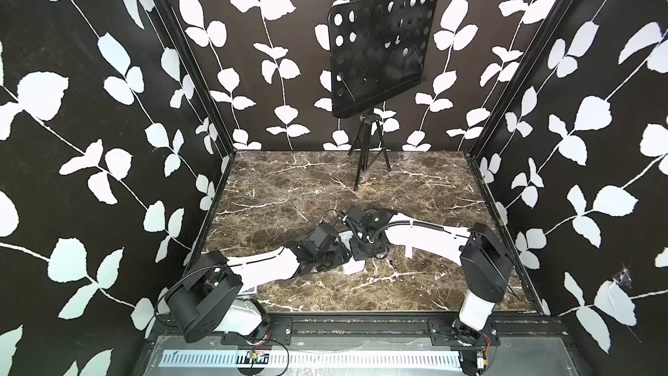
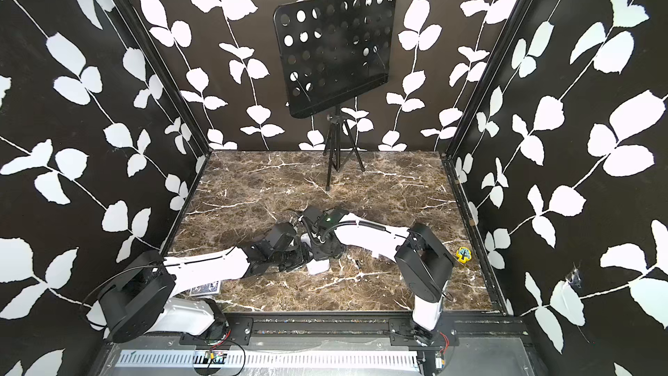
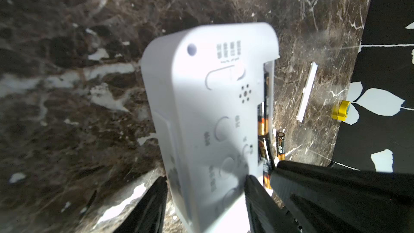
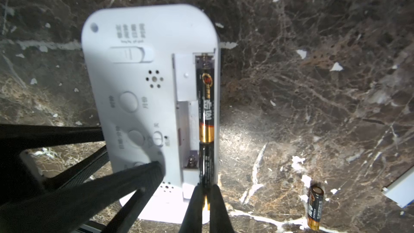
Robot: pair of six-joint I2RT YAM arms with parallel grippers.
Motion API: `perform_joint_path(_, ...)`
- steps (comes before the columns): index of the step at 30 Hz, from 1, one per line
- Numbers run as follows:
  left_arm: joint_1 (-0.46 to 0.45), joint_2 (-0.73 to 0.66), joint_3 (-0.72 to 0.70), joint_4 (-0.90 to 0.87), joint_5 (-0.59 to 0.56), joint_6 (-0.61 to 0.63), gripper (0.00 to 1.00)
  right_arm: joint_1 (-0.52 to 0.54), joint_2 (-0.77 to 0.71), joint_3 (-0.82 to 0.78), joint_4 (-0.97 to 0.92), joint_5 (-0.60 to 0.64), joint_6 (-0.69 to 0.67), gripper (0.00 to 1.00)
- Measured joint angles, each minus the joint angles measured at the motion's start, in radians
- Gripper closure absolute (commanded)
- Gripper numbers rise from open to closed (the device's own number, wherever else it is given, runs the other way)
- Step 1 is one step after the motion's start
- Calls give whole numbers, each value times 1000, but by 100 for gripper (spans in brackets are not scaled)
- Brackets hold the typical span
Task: Insert the battery into the alarm
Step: Install the battery in the alarm.
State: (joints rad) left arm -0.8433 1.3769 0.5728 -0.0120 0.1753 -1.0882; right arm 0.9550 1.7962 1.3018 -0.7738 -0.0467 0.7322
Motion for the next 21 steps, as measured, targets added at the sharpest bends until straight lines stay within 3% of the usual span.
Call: perform_joint_path(21,0,0,-5,10,5,-11,44,-7,55,60,-24,18,-2,92)
